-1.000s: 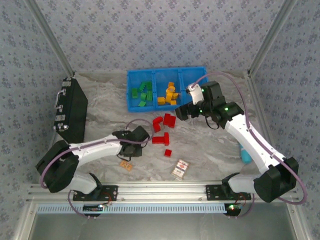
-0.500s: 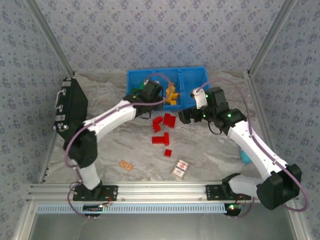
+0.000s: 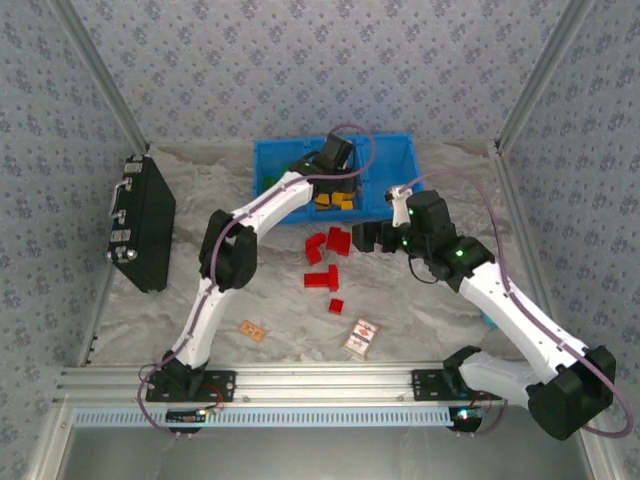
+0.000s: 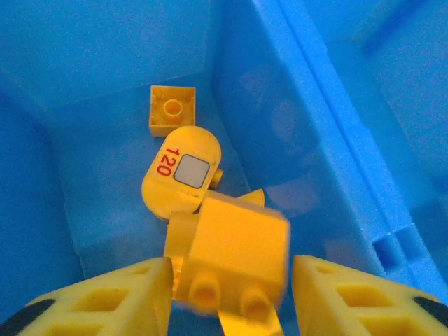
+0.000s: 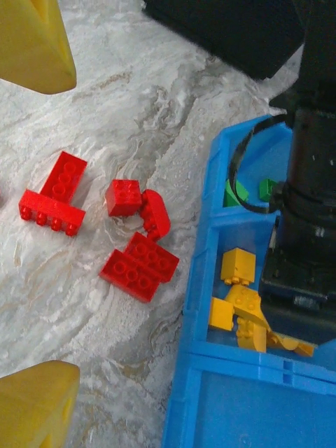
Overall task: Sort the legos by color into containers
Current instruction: Place the lego in the container.
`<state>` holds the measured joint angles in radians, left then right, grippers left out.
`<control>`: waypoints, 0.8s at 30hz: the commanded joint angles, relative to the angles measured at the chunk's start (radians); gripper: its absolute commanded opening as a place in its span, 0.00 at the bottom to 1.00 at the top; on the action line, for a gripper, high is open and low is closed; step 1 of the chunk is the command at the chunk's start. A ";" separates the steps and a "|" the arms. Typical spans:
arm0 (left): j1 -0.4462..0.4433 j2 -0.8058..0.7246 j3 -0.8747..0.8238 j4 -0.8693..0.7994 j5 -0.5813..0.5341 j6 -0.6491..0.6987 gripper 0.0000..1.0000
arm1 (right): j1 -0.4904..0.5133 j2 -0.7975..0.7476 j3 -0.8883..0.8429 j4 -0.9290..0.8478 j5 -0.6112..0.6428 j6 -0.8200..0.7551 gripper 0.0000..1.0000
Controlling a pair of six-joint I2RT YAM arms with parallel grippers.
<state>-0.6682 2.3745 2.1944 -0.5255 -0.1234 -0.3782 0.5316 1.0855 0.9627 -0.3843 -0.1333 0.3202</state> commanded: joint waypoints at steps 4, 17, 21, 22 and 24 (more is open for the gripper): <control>0.019 -0.004 0.088 -0.060 0.023 0.018 0.64 | 0.031 0.037 -0.012 -0.033 -0.008 0.123 1.00; 0.041 -0.529 -0.254 0.057 -0.038 0.130 0.73 | 0.108 0.268 -0.070 0.051 -0.060 0.226 0.88; 0.057 -0.751 -0.487 0.089 -0.125 0.139 0.76 | 0.128 0.355 -0.041 0.054 -0.068 0.245 0.83; 0.065 -0.799 -0.532 0.084 -0.136 0.134 0.76 | 0.131 0.377 -0.032 0.053 -0.075 0.249 0.82; 0.084 -0.886 -0.608 0.060 -0.139 0.104 0.77 | 0.131 0.416 -0.022 0.060 -0.092 0.258 0.81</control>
<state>-0.6079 1.5337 1.6787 -0.4488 -0.2108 -0.2707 0.6556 1.4643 0.8986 -0.3389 -0.1951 0.5461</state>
